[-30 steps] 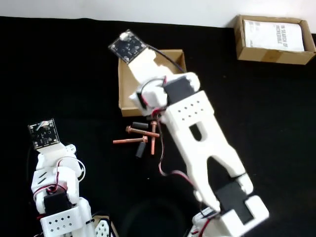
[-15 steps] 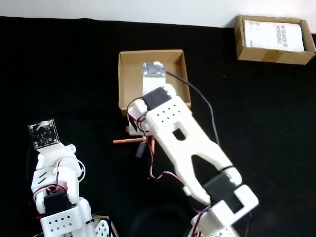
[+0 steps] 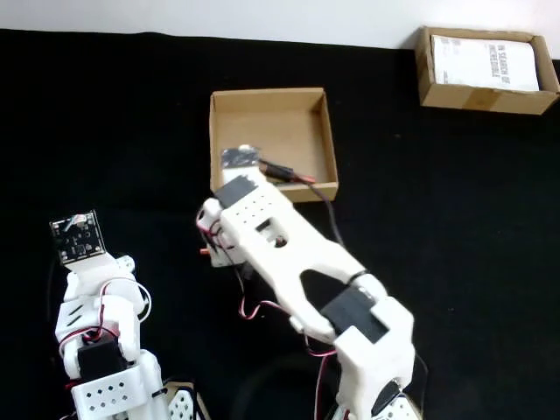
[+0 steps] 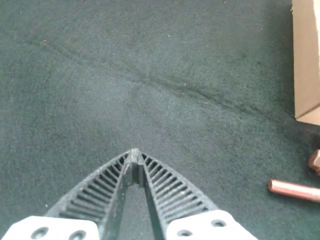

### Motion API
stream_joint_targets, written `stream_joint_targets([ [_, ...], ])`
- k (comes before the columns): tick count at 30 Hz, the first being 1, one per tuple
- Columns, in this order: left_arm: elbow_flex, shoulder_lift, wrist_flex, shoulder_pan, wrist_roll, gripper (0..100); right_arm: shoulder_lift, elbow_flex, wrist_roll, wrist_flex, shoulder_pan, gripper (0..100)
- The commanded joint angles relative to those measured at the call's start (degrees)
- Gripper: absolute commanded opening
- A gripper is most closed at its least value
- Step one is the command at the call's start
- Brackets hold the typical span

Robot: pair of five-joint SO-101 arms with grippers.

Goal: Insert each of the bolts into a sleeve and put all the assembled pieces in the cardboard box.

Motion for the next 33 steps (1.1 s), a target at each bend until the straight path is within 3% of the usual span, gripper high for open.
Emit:
stream_joint_targets([
  [1, 1.01, 0.22, -0.97, -0.84, 0.0, 1, 1.36, -0.31, -0.53, -2.42, -0.75, 10.5],
  [15, 1.01, 0.13, -0.97, -0.92, 0.0, 1, 6.81, 0.13, -0.53, -4.97, 1.71, 10.1],
  [19, 1.01, 0.13, -0.97, -0.92, 0.0, 1, 7.78, 0.04, -0.53, -4.97, 2.15, 0.2],
  [23, 1.01, 0.22, -0.97, -0.92, 0.0, 1, 7.25, -0.22, -0.18, -4.88, 2.15, 0.6],
  [33, 1.01, 0.31, -0.97, -0.84, 0.0, 1, -14.64, -0.31, 2.9, -4.79, 7.6, 0.6],
])
